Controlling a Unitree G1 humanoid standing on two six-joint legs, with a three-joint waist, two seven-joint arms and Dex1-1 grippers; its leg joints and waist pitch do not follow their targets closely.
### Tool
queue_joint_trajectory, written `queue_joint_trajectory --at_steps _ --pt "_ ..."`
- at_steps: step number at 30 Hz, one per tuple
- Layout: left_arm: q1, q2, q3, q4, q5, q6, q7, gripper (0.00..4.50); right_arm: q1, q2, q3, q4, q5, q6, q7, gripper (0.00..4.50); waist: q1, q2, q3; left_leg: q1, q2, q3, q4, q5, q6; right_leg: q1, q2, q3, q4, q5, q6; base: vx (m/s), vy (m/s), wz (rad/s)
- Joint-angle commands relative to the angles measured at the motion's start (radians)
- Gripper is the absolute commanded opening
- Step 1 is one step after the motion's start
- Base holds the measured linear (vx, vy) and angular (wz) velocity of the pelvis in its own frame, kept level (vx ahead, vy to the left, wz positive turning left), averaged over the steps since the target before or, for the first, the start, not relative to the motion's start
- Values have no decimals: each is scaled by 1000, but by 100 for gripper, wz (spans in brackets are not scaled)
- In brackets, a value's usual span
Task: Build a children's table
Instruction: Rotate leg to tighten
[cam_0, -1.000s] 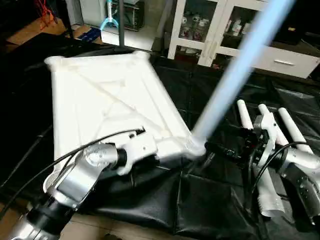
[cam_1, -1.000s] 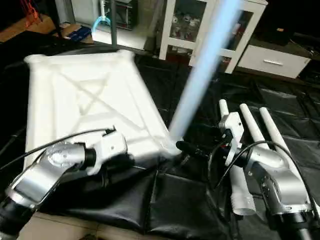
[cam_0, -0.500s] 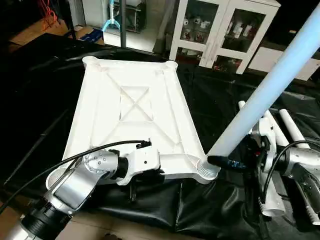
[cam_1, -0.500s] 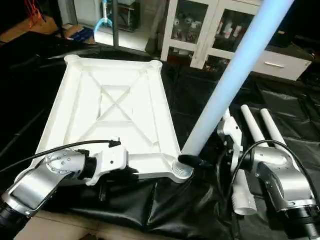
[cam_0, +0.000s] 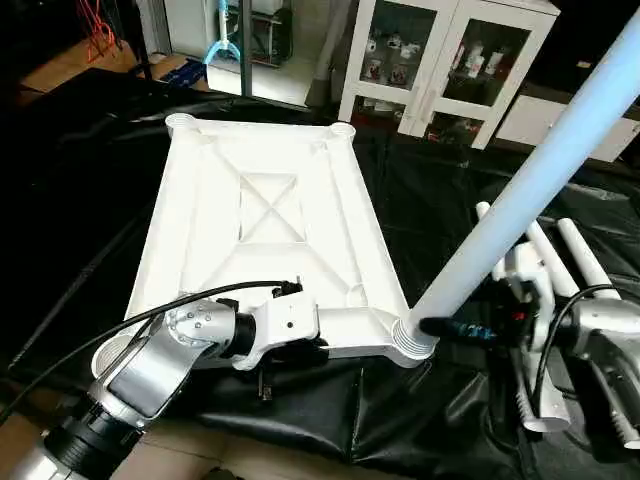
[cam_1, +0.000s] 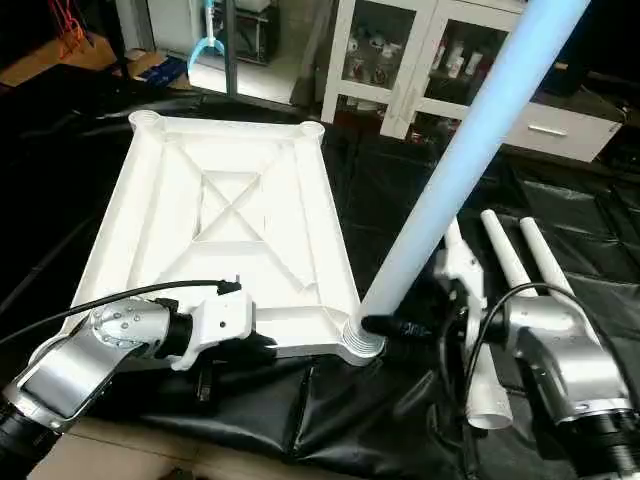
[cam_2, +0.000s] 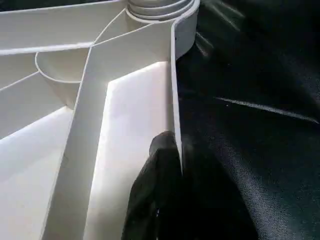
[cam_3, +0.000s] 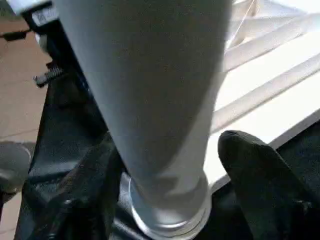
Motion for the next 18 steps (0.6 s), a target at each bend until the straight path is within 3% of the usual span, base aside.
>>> queue_joint_trajectory --at_steps 1,5,10,17,18 --pt "2 -13 -2 7 -21 -22 -11 0 -17 -9 -6 4 -5 -9 5 270 -1 -10 -59 21 33 -12 -58 -140 54 30 -54 37 -75 -99 -212 0 0 0" --pt "6 -9 1 6 -19 -23 -12 0 -12 -9 0 10 2 4 24 255 0 -9 -60 22 33 -12 -57 -137 57 30 -54 37 -74 -93 -214 0 0 0" --pt "3 -10 3 10 -18 -23 -12 0 -9 11 -9 21 3 3 14 203 -1 -9 -59 22 33 -12 -57 -153 50 29 -54 37 -76 -116 -212 0 0 0" --pt "7 -15 14 9 -13 12 15 0 -17 78 -47 62 -1 2 -84 193 -7 -9 -56 22 32 -14 -60 -187 29 24 -55 37 -79 -170 -200 0 0 0" --pt "7 -16 17 9 -10 23 24 0 -22 90 -55 73 -5 -1 -110 193 -12 -9 -55 20 31 -16 -62 -212 15 23 -55 36 -82 -207 -193 0 0 0"
